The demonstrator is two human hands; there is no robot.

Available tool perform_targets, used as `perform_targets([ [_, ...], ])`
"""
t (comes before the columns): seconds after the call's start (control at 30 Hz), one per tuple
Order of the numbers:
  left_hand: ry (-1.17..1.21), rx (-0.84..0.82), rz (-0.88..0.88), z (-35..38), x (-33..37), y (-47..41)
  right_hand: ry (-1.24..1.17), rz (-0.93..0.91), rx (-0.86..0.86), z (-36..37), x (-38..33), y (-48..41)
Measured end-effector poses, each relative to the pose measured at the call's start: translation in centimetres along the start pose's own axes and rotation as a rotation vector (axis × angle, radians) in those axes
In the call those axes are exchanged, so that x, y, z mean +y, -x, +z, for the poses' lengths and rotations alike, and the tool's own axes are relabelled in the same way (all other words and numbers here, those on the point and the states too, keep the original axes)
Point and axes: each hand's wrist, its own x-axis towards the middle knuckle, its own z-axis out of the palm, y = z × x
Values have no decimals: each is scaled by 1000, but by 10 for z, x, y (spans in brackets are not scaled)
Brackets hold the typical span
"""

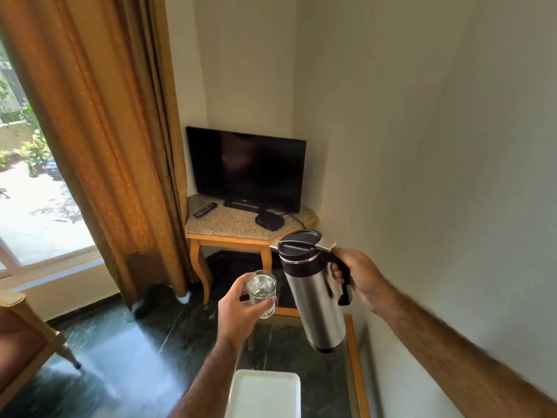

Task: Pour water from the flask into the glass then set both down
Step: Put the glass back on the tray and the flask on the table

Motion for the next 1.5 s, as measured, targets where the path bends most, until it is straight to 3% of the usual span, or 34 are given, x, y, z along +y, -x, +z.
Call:
perform_targets([
  [0.5,-85,-130,-222,50,-146,28,-409,103,380,-17,206,29],
  [1.1,-237,-210,-364,121,-391,91,-421,112,480,-39,425,13],
  [1.3,-272,-233,-397,136,-449,98,-251,121,565,-47,470,13],
  [1.4,-277,-229,-395,141,-461,94,-483,134,532,-47,481,13],
  [1.5,-295,-236,-393,145,-469,89,-550,118,537,-47,489,11],
])
